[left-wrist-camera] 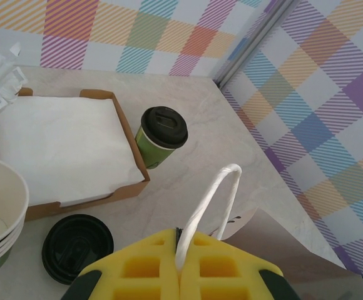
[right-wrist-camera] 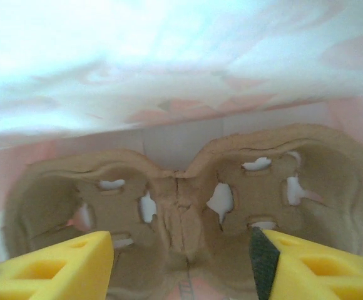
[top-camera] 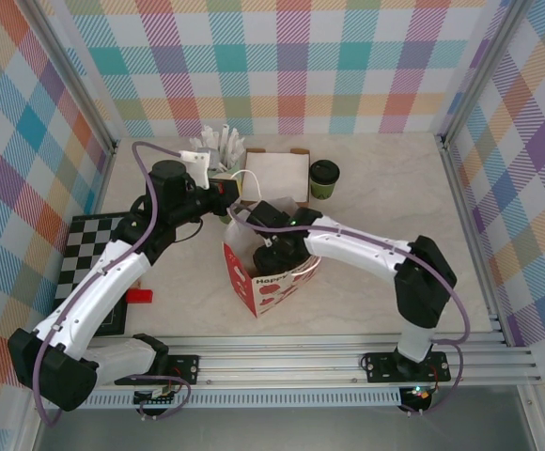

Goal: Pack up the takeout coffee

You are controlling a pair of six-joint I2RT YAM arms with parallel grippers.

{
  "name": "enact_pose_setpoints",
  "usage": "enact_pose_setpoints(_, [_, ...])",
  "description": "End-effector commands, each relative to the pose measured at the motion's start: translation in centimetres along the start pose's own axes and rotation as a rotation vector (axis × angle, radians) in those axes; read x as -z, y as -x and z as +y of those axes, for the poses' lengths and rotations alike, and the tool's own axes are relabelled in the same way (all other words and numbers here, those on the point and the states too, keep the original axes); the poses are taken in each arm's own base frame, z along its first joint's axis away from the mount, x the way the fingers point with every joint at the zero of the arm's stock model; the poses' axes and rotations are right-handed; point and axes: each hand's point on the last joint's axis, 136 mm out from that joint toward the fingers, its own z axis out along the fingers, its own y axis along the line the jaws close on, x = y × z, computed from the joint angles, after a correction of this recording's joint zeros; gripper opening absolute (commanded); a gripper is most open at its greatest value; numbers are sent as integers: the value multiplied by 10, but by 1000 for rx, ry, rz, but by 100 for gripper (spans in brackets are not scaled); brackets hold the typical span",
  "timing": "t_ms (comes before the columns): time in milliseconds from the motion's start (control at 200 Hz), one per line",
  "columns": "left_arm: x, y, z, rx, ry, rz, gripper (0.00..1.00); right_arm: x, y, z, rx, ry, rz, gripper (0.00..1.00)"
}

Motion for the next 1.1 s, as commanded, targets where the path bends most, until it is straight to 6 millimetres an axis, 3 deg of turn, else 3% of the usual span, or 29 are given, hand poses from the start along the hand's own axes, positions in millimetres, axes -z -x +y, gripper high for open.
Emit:
enact_pose_setpoints(0, [15,9,3,-17,45,-22,0,38,17,-1,-18,18,-92,67])
enact_pose_setpoints(325, [24,10,-8,-27,-8,-37,0,71,36,11,-104,57,-89,83])
enact_pose_setpoints(395, [25,10,-5,-35,5,-42,0,83,40,16,-86,90,-119,100])
enact_pose_setpoints(670, [21,7,-2,-29,21,-16,0,134,71,2,-128,83,-339,100])
enact_pose_setpoints(845, [19,7,-1,-1,21,-25,0,175,107,16,-79,167,-547,100])
enact_pose_setpoints(960, [18,5,-2,8,16,-11,0,192,109,11,-5,138,-600,100])
enact_pose_setpoints(1095, [18,3,-1,14,13,-12,0,193,109,12,53,141,-653,100])
